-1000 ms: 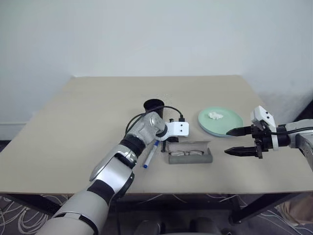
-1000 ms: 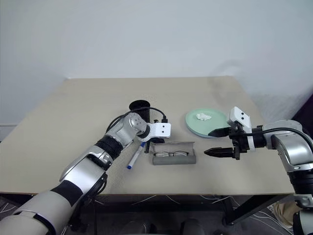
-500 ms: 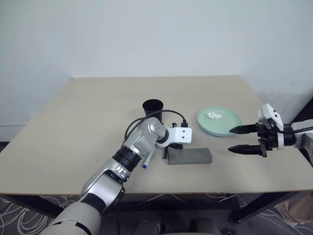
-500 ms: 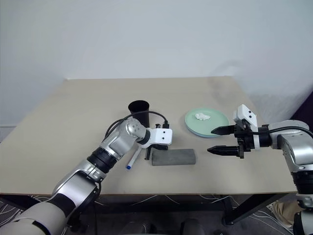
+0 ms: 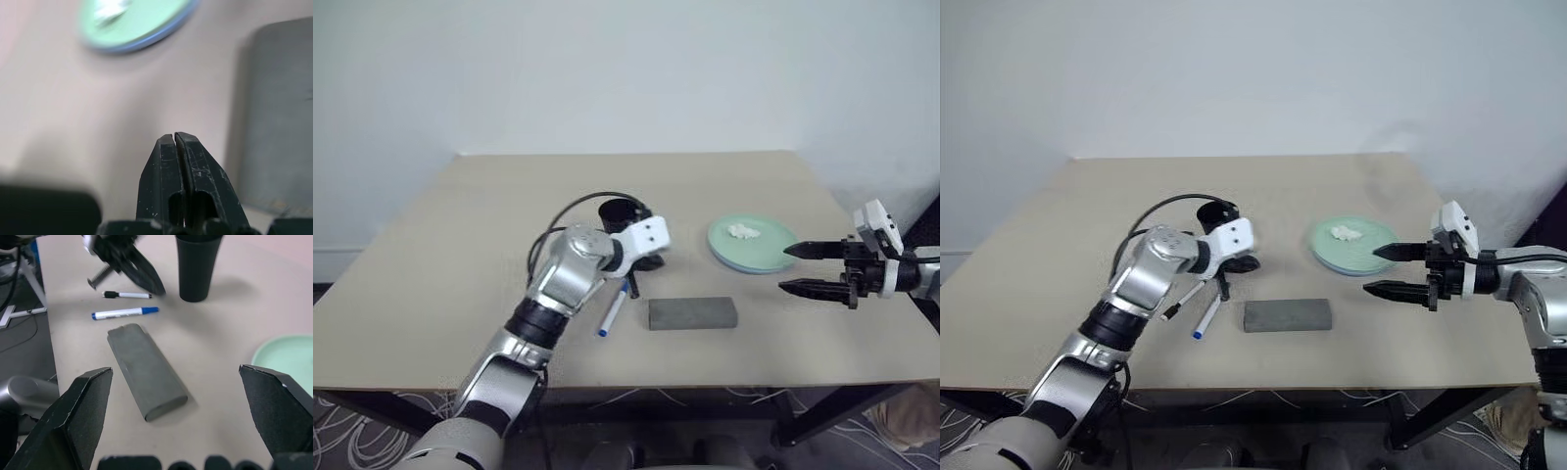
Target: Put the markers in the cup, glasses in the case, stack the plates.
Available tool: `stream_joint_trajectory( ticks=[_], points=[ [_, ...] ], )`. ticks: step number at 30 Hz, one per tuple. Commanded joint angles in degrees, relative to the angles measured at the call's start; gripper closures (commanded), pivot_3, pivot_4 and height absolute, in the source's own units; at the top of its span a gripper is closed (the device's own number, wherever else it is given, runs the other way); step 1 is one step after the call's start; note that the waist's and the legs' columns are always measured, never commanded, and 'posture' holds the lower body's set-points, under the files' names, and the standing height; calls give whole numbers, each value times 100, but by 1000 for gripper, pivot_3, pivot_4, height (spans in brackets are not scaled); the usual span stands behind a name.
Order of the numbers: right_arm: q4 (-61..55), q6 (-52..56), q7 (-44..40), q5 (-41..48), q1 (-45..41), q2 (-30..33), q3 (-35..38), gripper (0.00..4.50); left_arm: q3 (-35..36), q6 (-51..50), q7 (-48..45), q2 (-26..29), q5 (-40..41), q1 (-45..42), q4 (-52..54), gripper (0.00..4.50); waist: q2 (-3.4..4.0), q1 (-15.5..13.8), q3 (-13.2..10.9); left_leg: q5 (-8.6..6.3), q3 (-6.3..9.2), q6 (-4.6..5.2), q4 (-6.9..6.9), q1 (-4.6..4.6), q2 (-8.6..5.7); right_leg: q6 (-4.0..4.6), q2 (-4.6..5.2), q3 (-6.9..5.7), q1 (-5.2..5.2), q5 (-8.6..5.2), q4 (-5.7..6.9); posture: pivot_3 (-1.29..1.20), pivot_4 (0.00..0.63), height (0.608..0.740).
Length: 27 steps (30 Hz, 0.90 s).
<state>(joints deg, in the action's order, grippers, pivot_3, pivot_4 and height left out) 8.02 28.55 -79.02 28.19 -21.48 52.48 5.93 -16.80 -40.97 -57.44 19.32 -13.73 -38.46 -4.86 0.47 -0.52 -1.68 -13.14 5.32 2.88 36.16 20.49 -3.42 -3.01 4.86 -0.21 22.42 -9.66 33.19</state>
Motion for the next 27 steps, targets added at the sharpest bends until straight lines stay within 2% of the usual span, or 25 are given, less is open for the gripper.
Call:
stream_joint_trajectory(
  ticks=[1,8,9,11,22,23,27],
  points=[
    [-42,-117,1,78,-85,-18,163,0,210,-863,259,112,153,121,559,4462,-1,-1,0,0,0,0,2,1,-1,0,0,0,0,0,1,0,0,732],
    [55,-147,6,-35,-256,-134,-53,0,267,-1918,741,146,442,-135,325,4462,-3,-2,-2,-4,0,-9,6,0,-1,1,-2,-1,-3,-1,3,0,0,732],
    [53,-154,0,-53,-267,-149,-85,0,265,-2002,810,130,492,-194,260,4300,-3,-2,-2,-6,-1,-13,6,0,-1,1,-2,-1,-2,-1,3,0,0,732],
    [47,-161,-2,-66,-272,-164,-118,0,228,-2075,905,132,575,-275,160,3914,-3,-2,-2,-5,-1,-12,5,1,-2,1,-2,-2,-2,-1,3,0,0,732],
    [-45,-140,89,-76,-252,-243,-175,0,-159,-2561,1393,156,846,-638,8,213,-3,-2,-2,-8,-1,-17,1,2,-3,1,-2,4,0,-1,0,0,0,732],
    [-55,-141,94,-82,-247,-249,-185,0,-179,-2713,1439,107,883,-725,7,41,-3,-2,-2,-12,-2,-23,1,2,-3,1,-2,4,0,-1,0,0,0,732],
    [-82,-113,97,-87,-261,-266,-229,0,-84,-3066,1708,-98,1034,-910,62,41,-4,-2,-2,-12,-2,-23,2,2,-6,1,-2,3,-2,-1,1,0,0,732]
  ],
)
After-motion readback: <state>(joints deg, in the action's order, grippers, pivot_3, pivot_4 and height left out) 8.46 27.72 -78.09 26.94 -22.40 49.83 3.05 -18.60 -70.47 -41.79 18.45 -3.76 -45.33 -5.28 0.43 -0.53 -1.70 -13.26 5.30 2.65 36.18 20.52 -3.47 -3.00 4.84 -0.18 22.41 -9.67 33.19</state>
